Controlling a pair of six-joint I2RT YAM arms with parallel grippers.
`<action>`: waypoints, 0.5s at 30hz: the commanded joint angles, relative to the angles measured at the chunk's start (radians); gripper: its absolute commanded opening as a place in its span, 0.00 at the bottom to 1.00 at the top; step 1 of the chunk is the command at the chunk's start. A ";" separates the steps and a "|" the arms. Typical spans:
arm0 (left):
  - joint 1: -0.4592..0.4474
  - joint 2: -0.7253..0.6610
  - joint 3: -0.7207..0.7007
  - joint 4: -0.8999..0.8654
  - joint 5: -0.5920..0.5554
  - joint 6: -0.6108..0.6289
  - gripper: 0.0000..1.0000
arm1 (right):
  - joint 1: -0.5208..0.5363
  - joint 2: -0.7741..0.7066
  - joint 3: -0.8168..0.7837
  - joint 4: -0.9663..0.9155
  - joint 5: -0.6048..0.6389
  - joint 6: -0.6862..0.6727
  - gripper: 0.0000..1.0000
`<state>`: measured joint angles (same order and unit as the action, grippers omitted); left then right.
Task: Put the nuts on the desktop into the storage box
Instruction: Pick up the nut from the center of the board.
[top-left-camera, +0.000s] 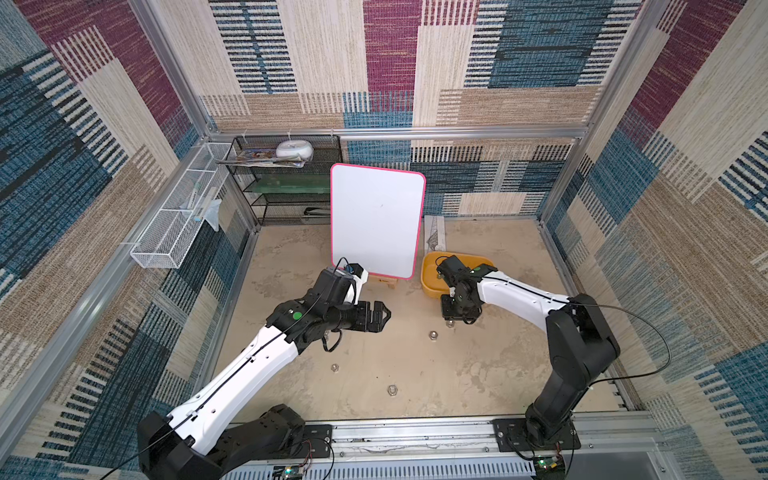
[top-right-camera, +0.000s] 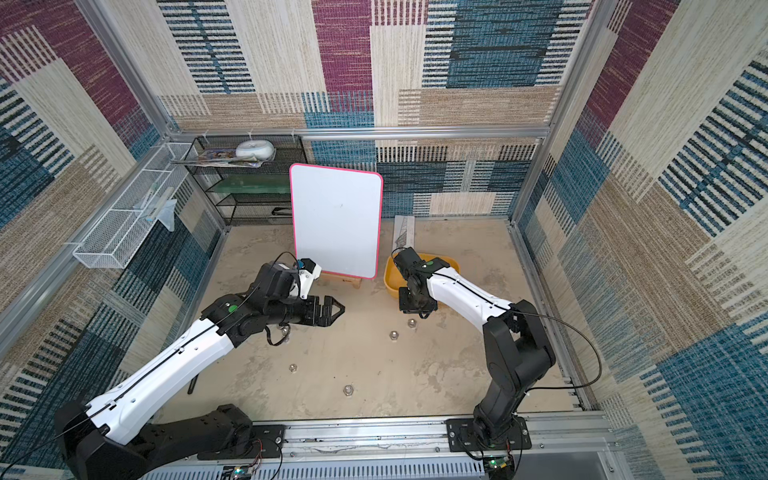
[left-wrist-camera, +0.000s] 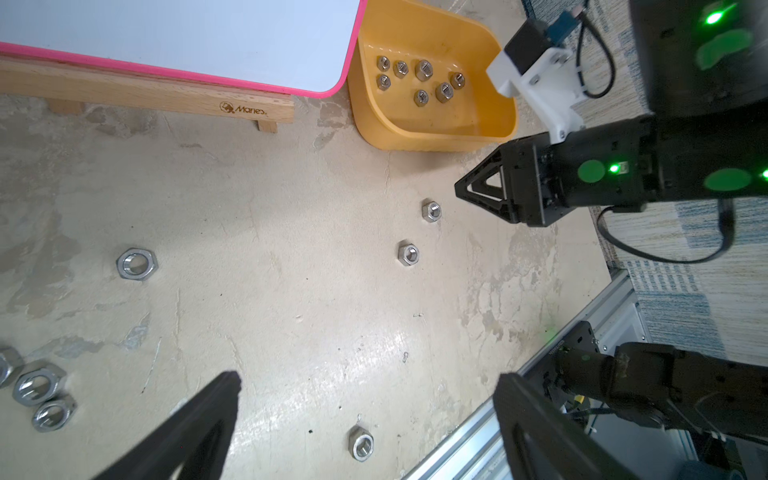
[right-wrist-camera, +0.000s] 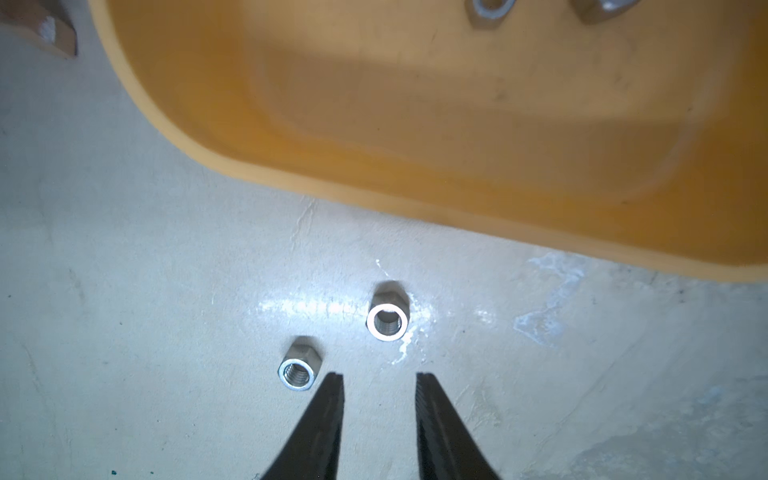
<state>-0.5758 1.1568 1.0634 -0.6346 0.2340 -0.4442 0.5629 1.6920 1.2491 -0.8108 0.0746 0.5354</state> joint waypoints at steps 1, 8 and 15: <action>-0.001 -0.020 -0.017 -0.017 0.000 -0.003 1.00 | 0.004 0.012 -0.024 0.041 0.006 0.027 0.36; -0.001 -0.065 -0.041 -0.032 -0.012 -0.021 1.00 | 0.005 0.067 -0.055 0.065 0.008 0.056 0.40; -0.001 -0.088 -0.065 -0.026 -0.016 -0.031 1.00 | 0.004 0.075 -0.078 0.091 -0.006 0.123 0.43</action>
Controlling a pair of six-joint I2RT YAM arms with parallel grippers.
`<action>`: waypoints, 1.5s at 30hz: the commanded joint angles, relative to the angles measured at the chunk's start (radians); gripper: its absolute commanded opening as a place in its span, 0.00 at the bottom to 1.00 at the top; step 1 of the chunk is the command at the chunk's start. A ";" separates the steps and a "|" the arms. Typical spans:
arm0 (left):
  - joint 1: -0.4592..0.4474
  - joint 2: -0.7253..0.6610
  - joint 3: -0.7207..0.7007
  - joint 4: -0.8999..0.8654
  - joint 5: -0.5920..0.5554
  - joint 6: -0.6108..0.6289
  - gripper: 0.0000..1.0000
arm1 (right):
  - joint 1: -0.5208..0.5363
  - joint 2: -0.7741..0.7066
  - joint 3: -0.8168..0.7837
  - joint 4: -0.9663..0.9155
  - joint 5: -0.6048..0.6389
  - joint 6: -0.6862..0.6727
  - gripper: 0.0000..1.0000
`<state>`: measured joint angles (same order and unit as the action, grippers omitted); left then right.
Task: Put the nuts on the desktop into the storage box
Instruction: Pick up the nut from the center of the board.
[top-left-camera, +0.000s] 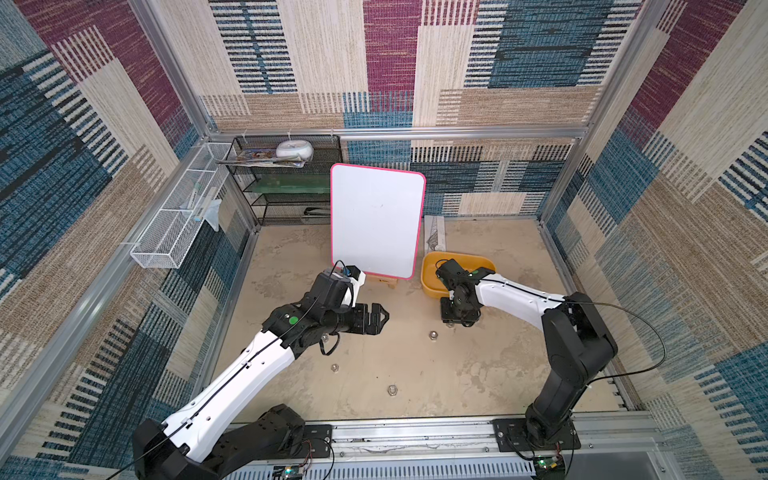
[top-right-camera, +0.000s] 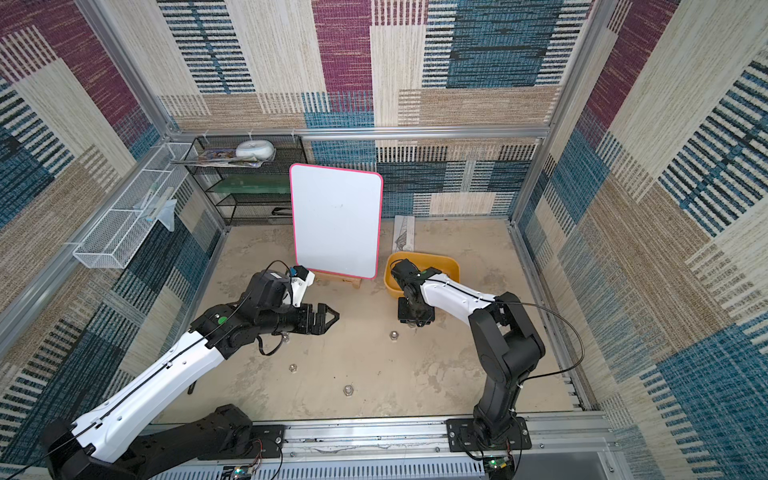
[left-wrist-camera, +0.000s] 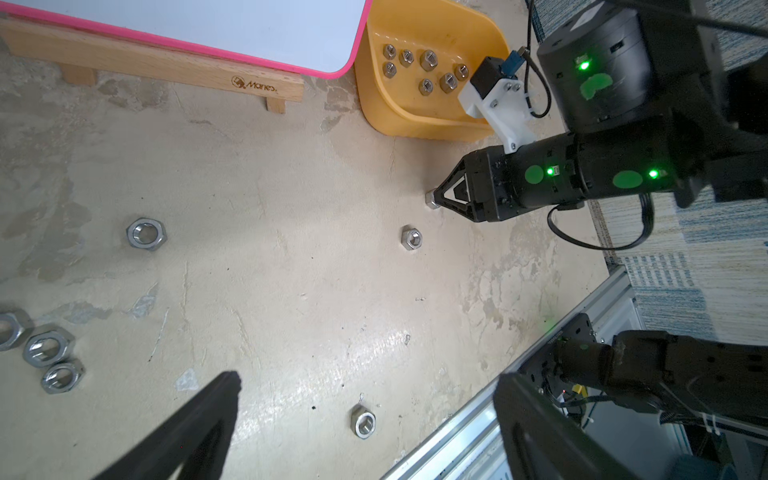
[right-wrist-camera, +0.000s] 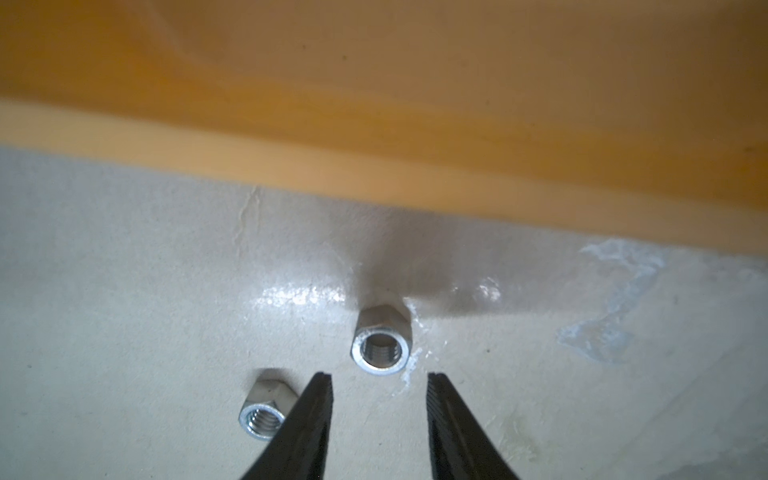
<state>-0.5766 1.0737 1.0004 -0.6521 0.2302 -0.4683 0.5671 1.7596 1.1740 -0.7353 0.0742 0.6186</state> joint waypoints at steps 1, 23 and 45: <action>0.000 -0.003 -0.003 -0.007 -0.013 -0.005 1.00 | 0.000 0.013 -0.002 0.015 -0.008 0.047 0.43; 0.000 0.009 0.013 -0.009 -0.019 0.006 1.00 | 0.000 0.102 0.021 0.055 -0.015 0.049 0.36; 0.000 0.039 0.023 0.012 -0.008 0.012 1.00 | -0.044 -0.030 0.224 -0.109 0.176 -0.075 0.24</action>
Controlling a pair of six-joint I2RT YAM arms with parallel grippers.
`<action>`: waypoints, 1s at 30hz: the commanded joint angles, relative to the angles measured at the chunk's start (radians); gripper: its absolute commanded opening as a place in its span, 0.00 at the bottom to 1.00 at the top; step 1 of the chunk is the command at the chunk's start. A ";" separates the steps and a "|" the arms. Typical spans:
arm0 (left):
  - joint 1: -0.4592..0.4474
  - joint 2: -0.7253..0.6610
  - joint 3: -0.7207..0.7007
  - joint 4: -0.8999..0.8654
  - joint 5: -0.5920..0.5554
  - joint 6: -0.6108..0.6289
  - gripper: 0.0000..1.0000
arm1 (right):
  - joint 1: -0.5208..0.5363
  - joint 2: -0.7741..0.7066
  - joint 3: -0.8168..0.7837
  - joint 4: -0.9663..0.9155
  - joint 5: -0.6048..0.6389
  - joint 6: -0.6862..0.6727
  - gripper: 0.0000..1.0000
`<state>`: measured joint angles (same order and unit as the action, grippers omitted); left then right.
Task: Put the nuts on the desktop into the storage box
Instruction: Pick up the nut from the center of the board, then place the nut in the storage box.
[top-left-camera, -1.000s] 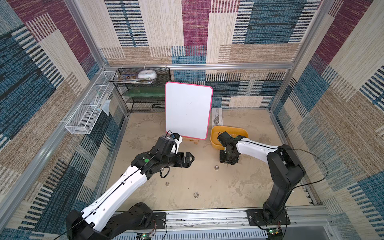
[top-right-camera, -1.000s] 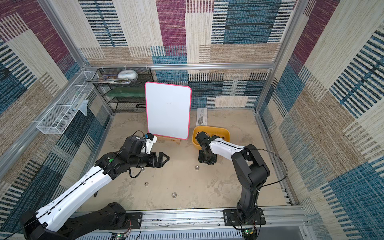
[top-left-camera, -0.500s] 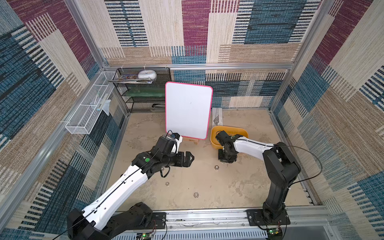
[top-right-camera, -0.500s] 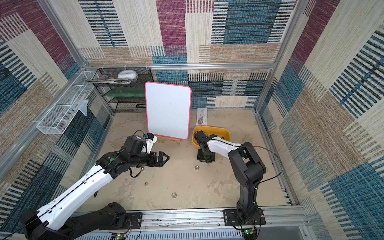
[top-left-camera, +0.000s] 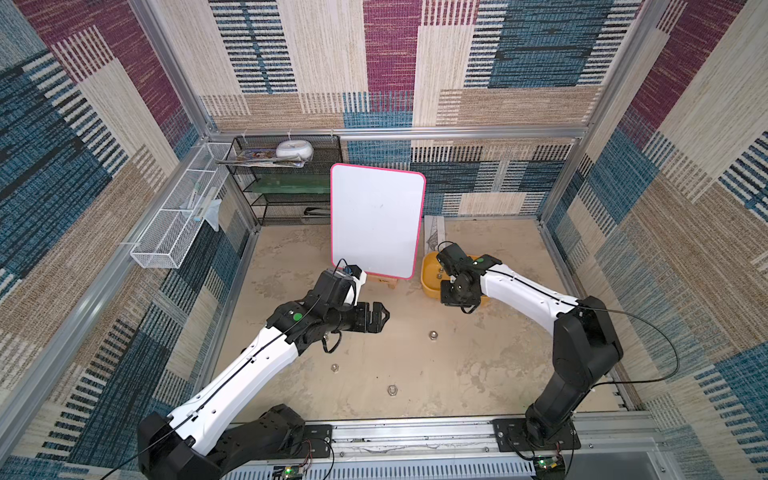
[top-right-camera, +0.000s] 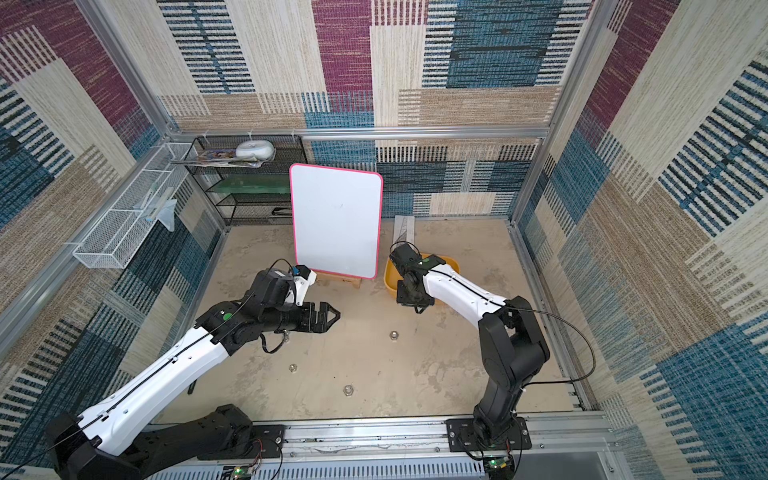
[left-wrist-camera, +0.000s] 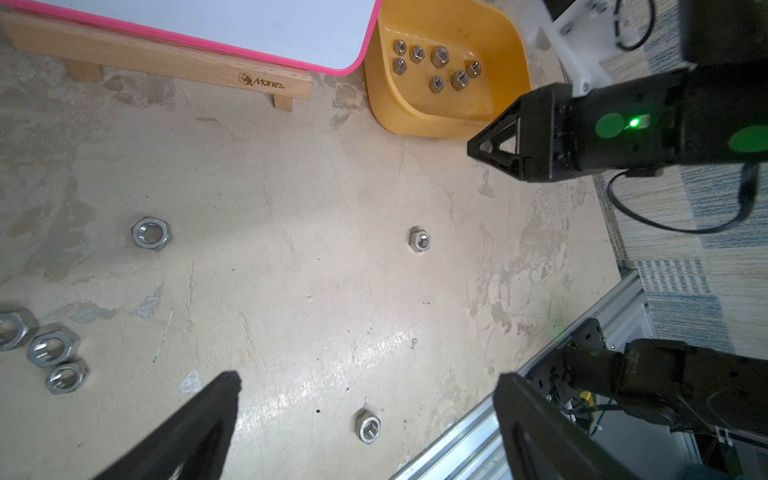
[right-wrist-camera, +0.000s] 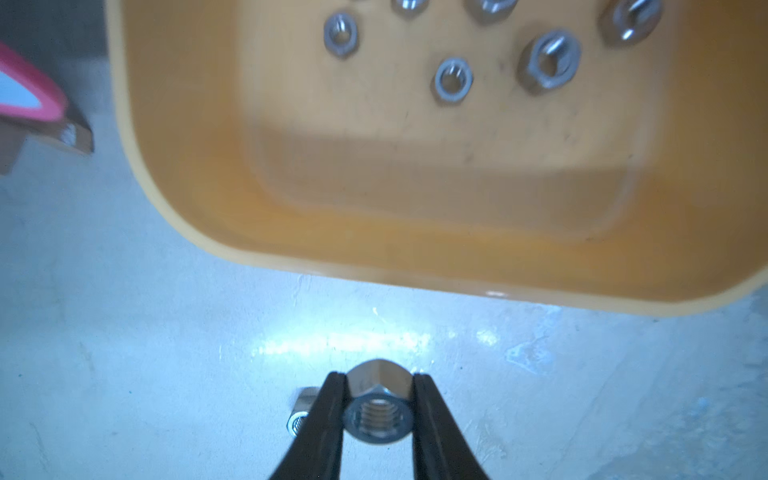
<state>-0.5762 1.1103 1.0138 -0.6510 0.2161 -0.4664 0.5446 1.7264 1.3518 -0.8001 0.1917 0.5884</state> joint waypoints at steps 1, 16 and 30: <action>-0.001 0.005 0.011 0.012 0.008 0.010 1.00 | -0.040 0.013 0.072 -0.047 0.057 -0.059 0.24; -0.001 0.011 0.038 -0.012 -0.011 0.026 1.00 | -0.201 0.296 0.318 -0.001 0.025 -0.196 0.25; 0.000 0.069 0.080 -0.010 -0.012 0.039 1.00 | -0.303 0.418 0.360 0.054 -0.007 -0.238 0.24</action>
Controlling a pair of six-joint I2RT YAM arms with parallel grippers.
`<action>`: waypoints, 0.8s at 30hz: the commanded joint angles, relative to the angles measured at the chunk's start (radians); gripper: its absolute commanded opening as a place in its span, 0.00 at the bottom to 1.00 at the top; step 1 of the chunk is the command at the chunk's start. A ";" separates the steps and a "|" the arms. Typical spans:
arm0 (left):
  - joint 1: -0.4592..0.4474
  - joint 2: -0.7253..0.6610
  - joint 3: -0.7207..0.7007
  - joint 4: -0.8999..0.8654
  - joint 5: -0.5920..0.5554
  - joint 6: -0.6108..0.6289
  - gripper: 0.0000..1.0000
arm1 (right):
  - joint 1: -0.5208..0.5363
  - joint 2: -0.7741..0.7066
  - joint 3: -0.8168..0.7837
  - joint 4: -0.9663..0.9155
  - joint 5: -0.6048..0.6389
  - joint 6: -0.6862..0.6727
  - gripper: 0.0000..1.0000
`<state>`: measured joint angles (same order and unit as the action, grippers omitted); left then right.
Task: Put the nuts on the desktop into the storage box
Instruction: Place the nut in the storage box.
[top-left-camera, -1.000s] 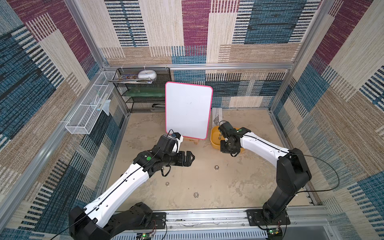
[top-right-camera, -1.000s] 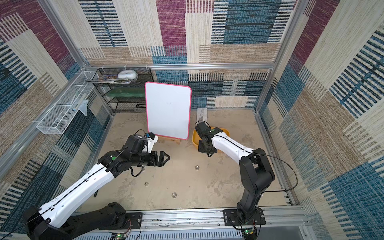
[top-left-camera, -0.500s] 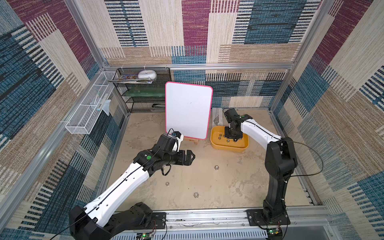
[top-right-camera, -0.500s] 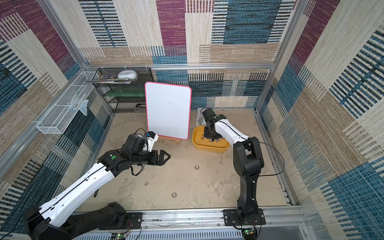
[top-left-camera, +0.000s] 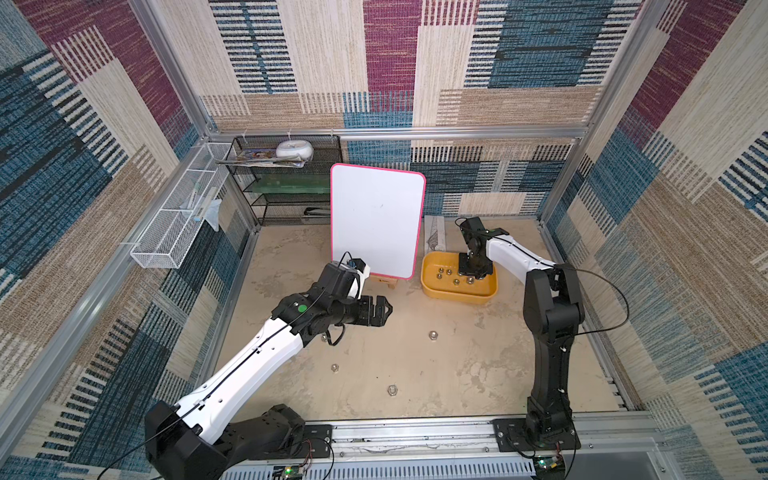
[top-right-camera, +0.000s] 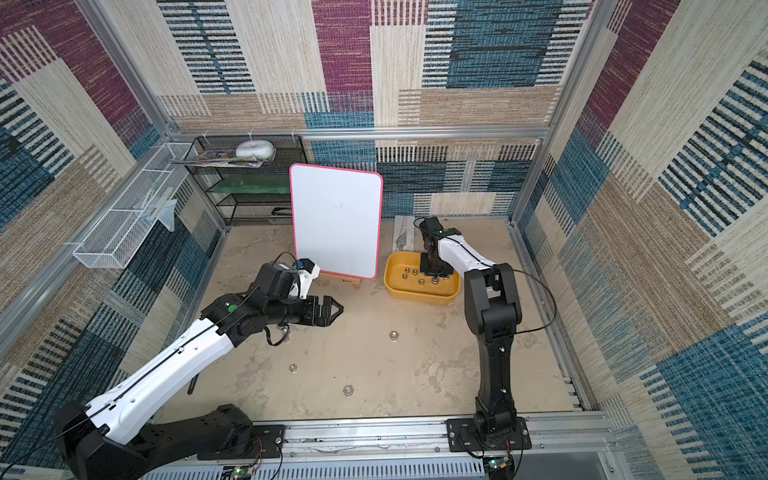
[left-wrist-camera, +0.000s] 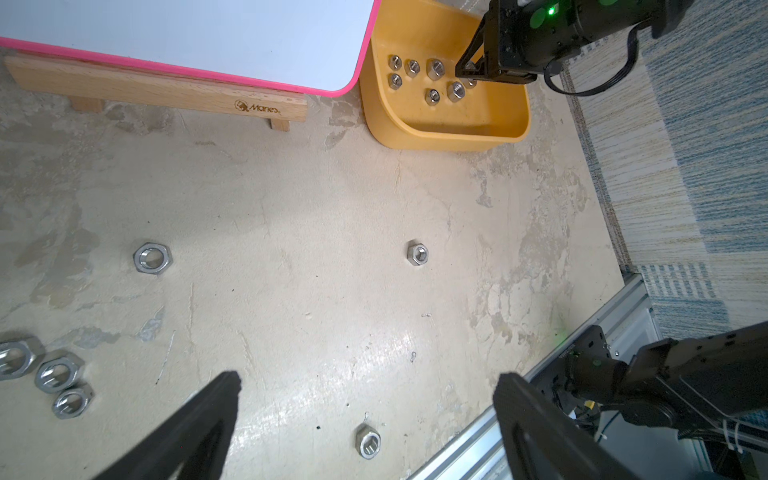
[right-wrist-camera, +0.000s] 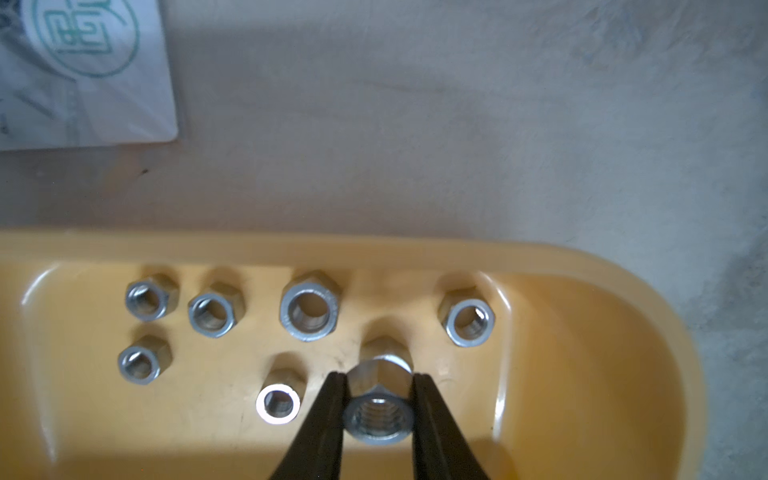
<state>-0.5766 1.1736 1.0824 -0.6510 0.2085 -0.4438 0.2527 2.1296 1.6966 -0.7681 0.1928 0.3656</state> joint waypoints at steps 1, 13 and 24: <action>0.000 0.008 0.014 -0.012 -0.005 0.016 1.00 | -0.016 0.023 0.020 0.025 -0.010 -0.017 0.24; 0.000 0.029 0.025 -0.015 -0.011 0.016 1.00 | -0.033 0.097 0.080 0.020 -0.011 -0.019 0.26; 0.001 0.007 0.005 -0.011 -0.010 0.009 1.00 | -0.032 -0.012 0.064 -0.013 -0.028 -0.009 0.38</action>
<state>-0.5755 1.1877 1.0935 -0.6514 0.2047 -0.4377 0.2188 2.1471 1.7691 -0.7586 0.1772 0.3511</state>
